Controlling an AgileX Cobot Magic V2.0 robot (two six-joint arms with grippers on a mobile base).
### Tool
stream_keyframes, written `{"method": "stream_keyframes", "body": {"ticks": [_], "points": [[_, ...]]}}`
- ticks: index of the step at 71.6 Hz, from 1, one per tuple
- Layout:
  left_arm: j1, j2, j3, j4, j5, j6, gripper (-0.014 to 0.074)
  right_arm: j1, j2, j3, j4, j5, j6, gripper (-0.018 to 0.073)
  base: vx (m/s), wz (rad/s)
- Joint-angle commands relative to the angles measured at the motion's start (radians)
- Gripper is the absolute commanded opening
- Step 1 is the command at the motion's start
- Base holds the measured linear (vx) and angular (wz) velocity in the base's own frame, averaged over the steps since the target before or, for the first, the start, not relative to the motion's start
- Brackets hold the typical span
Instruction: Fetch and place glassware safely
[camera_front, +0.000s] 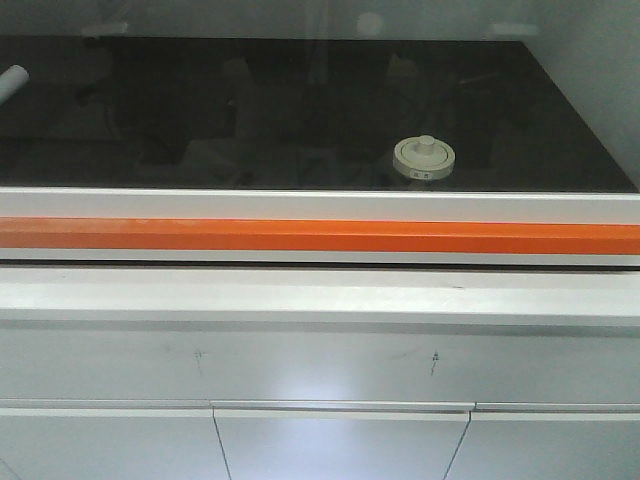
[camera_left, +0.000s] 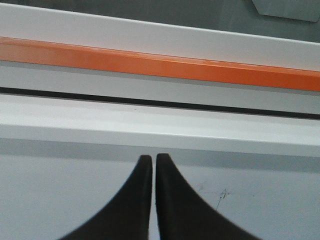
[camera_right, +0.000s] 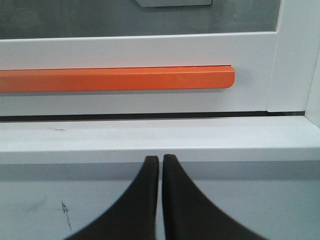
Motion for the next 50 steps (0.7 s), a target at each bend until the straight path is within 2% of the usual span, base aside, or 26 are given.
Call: {"method": "stream_keyframes", "body": {"ticks": [1, 14, 20, 26, 33, 45, 50], "points": [[-0.007, -0.011, 0.027, -0.009, -0.125, -0.015, 0.0001, 0.0, -0.013, 0.018, -0.02, -0.133, -0.009, -0.0003, 0.0, 0.0], [-0.007, -0.011, 0.013, 0.012, -0.364, -0.008, 0.0001, 0.0, -0.013, 0.009, -0.02, -0.34, -0.009, -0.0003, 0.0, 0.0], [-0.007, -0.01, -0.027, 0.011, -0.435, -0.008, -0.0009, 0.0, -0.013, -0.031, -0.024, -0.356, -0.012, -0.0003, 0.0, 0.0], [-0.007, -0.001, -0.104, 0.009, -0.421, -0.008, -0.0008, 0.0, 0.0, -0.099, -0.03, -0.347, -0.025, -0.0003, 0.0, 0.0], [-0.007, 0.054, -0.27, 0.016, -0.345, -0.007, -0.0008, 0.0, 0.071, -0.227, -0.03, -0.347, -0.029, -0.0003, 0.0, 0.0], [-0.007, 0.272, -0.55, 0.141, -0.292, 0.017, -0.0008, 0.0, 0.276, -0.457, -0.03, -0.347, -0.029, -0.0003, 0.0, 0.0], [-0.007, 0.392, -0.655, 0.159, -0.275, 0.017, -0.0008, 0.0, 0.383, -0.554, -0.026, -0.347, -0.029, -0.0003, 0.0, 0.0]]}}
